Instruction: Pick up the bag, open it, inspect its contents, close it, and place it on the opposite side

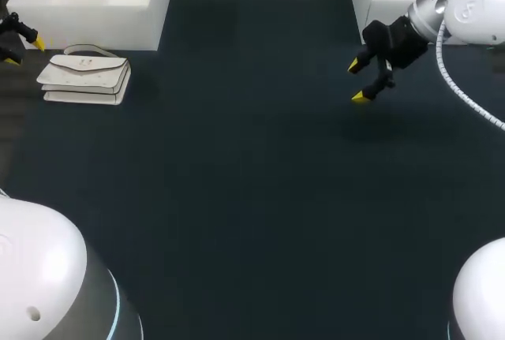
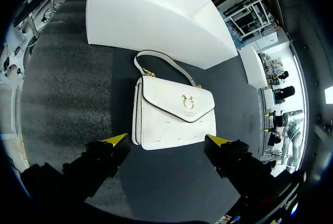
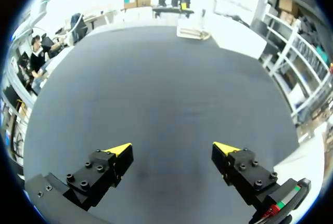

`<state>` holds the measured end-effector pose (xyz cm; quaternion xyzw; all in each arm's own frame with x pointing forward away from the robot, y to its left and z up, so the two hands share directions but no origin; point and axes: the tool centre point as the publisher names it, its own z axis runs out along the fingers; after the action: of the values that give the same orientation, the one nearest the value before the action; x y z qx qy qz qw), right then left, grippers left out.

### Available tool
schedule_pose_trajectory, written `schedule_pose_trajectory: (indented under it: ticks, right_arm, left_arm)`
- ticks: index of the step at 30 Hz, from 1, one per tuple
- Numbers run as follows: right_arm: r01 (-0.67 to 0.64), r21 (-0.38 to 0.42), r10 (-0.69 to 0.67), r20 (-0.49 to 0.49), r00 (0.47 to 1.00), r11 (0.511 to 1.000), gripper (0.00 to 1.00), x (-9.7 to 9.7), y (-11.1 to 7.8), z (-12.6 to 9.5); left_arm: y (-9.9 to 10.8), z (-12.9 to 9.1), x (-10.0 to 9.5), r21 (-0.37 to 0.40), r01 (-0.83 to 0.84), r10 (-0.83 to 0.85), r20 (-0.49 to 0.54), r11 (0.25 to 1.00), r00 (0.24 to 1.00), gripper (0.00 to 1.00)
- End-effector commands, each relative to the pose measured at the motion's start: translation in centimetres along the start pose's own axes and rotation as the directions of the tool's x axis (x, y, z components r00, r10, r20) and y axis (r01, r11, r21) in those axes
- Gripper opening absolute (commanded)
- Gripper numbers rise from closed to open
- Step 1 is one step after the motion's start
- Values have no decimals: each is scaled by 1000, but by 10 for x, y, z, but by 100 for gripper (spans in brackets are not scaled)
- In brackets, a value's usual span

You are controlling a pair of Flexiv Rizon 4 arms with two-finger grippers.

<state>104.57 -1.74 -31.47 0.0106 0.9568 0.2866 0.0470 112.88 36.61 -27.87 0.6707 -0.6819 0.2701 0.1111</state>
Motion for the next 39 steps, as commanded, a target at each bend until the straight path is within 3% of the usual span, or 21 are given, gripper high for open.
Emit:
schedule_pose_trajectory:
  ticks: [1, 8, 10, 12, 14, 21, 39]
  right_arm:
    - [0, -2, 0, -2, 1000, 1000, 100, -1, 0, 0]
    - [0, -2, 0, -2, 1000, 1000, 100, -1, 0, 0]
    - [0, -2, 0, -2, 1000, 1000, 100, -1, 0, 0]
    - [0, -2, 0, -2, 1000, 1000, 100, -1, 0, 0]
    - [0, -2, 0, -2, 1000, 1000, 100, -1, 0, 0]
    - [0, -2, 0, -2, 1000, 1000, 100, -1, 0, 0]
    - [0, -2, 0, -2, 1000, 1000, 100, -1, 0, 0]
  left_arm:
    - [-5, 11, -17, -6, 20, -21, -60, 1000, 998, 100]
    - [-3, 23, -28, -6, 48, -49, -87, 999, 995, 100]
    - [-2, 26, -32, -4, 59, -59, -99, 998, 993, 90]
    - [-2, 30, -33, -4, 65, -65, -106, 998, 992, 87]
    - [-2, 35, -35, -3, 72, -72, -117, 997, 990, 76]
    - [-6, 48, -36, 16, 86, -82, -162, 996, 983, 76]
    - [-20, 65, -44, 42, 123, -111, -216, 992, 970, 48]
